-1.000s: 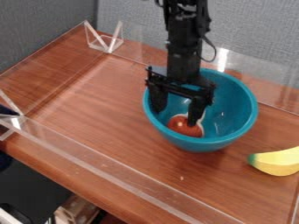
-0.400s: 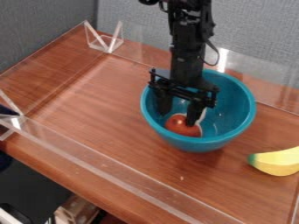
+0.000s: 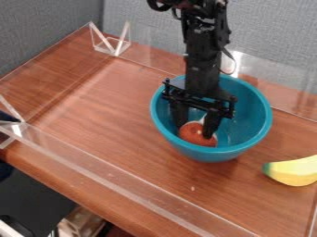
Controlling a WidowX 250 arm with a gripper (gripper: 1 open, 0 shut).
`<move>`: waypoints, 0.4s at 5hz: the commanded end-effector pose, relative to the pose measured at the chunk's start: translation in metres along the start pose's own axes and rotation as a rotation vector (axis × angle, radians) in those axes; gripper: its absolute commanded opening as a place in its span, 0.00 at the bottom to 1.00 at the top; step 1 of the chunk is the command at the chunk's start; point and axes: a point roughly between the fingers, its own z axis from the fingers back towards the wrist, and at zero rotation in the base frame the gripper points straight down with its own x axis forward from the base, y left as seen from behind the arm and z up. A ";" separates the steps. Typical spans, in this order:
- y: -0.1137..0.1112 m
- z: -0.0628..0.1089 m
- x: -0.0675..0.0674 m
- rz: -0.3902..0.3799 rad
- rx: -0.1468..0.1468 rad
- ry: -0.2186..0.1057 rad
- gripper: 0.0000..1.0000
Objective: Remove the mushroom from inside the blue bowl and put it on the table
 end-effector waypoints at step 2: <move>0.006 0.016 0.001 0.030 -0.001 -0.033 0.00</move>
